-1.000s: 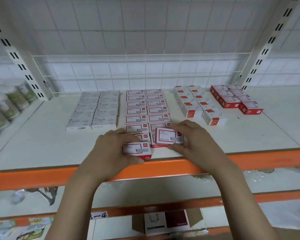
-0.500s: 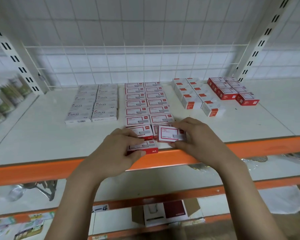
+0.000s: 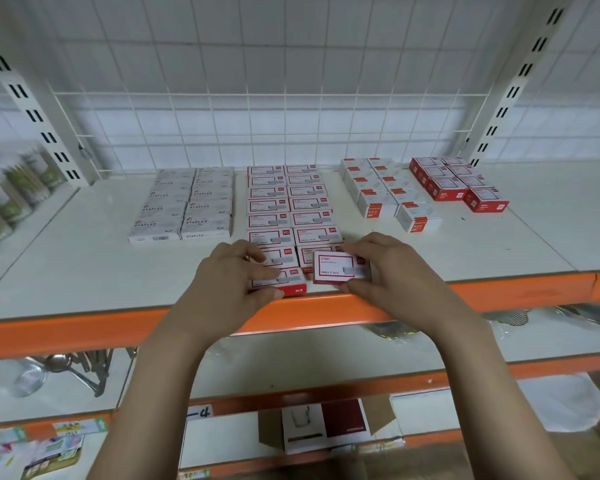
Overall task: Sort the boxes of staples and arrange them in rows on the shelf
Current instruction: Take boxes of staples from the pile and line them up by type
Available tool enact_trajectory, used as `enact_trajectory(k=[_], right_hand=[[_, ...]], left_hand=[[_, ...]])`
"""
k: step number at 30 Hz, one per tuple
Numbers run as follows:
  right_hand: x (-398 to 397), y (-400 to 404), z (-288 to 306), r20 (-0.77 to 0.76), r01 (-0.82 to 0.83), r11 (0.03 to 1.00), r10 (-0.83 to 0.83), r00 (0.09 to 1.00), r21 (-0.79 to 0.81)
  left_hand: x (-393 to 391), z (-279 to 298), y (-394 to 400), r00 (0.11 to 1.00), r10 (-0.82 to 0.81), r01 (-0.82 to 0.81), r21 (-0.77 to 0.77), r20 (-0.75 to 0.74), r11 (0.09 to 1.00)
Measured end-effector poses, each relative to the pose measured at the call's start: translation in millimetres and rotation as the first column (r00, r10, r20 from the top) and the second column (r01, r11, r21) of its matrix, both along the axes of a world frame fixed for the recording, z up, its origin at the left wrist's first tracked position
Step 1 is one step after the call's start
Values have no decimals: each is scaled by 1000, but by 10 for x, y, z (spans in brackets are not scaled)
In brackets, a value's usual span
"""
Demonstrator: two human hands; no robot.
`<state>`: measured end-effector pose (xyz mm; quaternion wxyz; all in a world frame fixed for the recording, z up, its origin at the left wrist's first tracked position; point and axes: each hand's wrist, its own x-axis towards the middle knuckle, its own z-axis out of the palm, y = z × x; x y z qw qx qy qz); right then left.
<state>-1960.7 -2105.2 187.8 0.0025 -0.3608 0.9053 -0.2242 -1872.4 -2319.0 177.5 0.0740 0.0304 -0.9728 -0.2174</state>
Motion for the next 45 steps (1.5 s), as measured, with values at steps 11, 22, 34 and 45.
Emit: enact_trajectory(k=[11, 22, 34, 45], right_hand=[[47, 59, 6, 21, -34, 999, 34, 999, 8], [61, -26, -77, 9, -80, 997, 80, 997, -11], [109, 49, -117, -85, -45, 999, 43, 995, -26], [-164, 1366, -81, -190, 279, 957, -289, 938, -82]], left_hand=[[98, 35, 62, 997, 67, -66, -18, 42, 998], [261, 120, -22, 987, 157, -157, 0, 20, 988], [24, 105, 229, 993, 71, -77, -59, -94, 995], [-564, 168, 1304, 995, -65, 50, -201, -69, 978]])
